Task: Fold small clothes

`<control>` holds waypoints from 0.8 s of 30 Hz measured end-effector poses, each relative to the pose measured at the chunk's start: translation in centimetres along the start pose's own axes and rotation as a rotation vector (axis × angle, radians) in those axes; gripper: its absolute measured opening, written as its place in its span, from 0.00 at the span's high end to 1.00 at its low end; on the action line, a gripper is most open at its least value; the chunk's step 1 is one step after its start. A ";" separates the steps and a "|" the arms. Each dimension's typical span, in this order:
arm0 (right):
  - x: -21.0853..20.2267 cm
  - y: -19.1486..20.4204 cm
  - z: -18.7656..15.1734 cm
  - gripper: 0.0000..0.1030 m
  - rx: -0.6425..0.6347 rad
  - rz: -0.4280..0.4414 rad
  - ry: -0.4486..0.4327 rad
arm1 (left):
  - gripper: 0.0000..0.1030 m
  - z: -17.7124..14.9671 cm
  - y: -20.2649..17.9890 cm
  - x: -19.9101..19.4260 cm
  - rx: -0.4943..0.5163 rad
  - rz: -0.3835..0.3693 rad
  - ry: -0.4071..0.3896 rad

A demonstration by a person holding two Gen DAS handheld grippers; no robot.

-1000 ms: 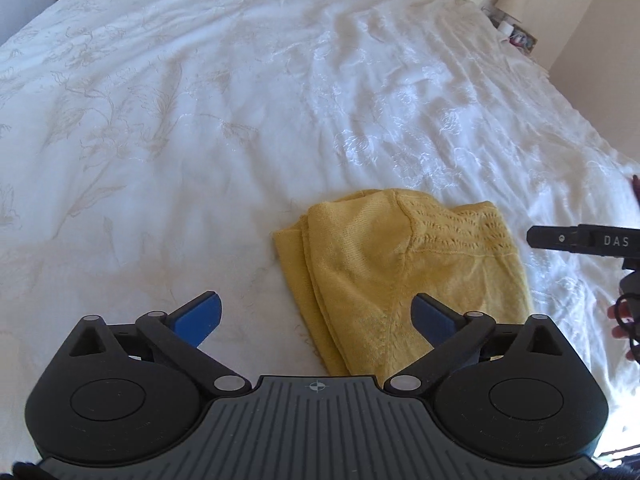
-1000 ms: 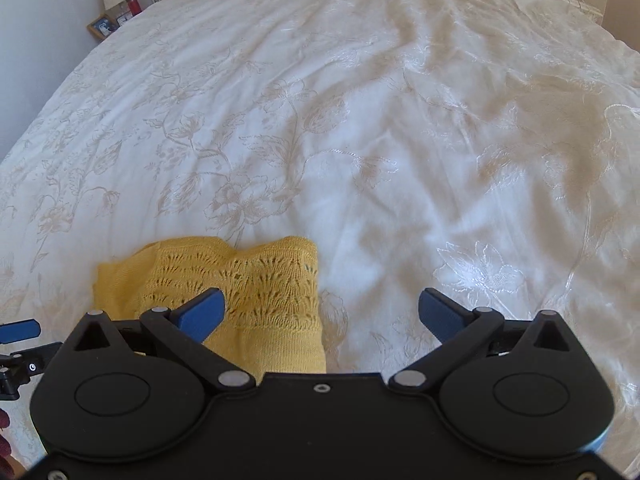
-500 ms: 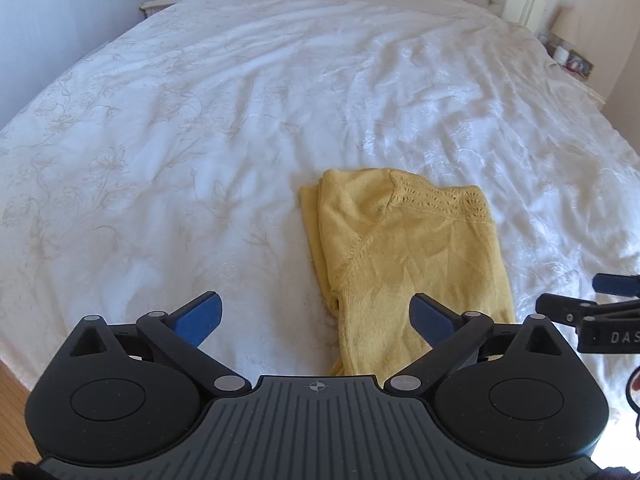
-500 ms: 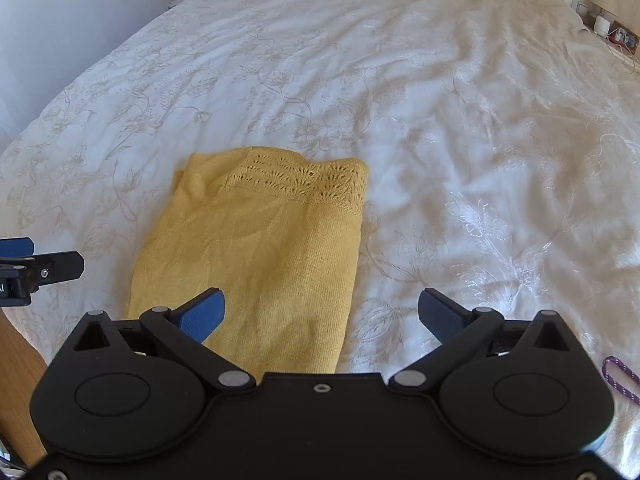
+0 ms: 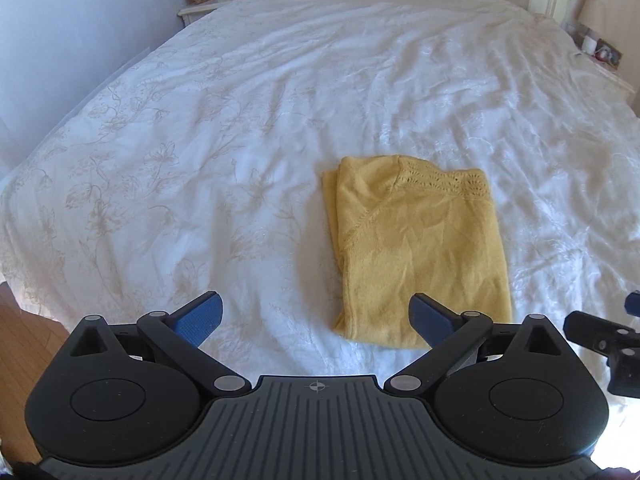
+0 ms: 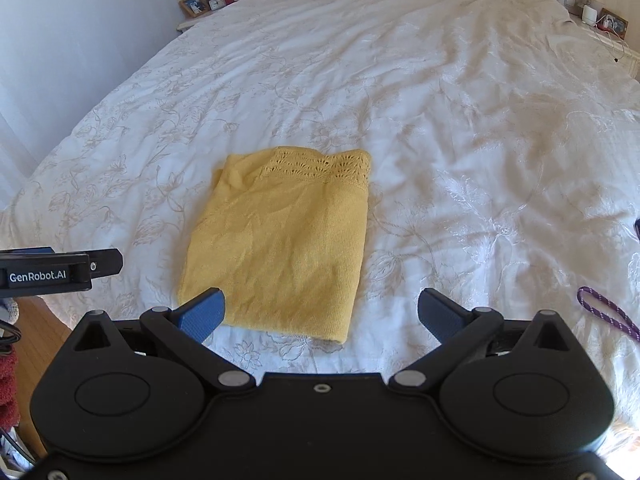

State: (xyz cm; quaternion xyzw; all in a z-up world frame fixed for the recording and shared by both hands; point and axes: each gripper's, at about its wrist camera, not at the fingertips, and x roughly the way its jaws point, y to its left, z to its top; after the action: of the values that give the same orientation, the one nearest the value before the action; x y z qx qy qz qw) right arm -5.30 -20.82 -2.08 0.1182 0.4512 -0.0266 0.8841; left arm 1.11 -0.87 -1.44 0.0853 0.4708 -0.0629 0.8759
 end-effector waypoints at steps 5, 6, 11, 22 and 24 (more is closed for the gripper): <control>-1.4 0.0 -0.4 0.01 0.010 -0.038 -0.048 | 0.02 -0.5 -0.5 -0.8 0.013 -0.015 -0.009; -1.5 0.0 -0.3 0.01 0.010 -0.040 -0.051 | 0.02 -0.6 -0.6 -0.8 0.008 -0.021 -0.005; -1.6 -0.2 -0.3 0.01 0.004 -0.054 -0.044 | 0.02 -0.7 -0.7 -1.0 -0.001 -0.042 0.008; -1.6 -0.1 -1.0 0.01 -0.015 -0.048 -0.016 | 0.02 -1.2 -1.0 -0.8 -0.007 -0.055 0.050; -1.5 -0.1 -1.1 0.01 -0.014 -0.044 -0.014 | 0.02 -1.3 -1.1 -0.8 -0.004 -0.055 0.055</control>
State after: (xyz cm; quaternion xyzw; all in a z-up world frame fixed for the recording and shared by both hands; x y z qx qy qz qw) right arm -7.04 -20.72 -1.48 0.1019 0.4477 -0.0434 0.8873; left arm -0.58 -1.63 -1.57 0.0725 0.4969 -0.0835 0.8607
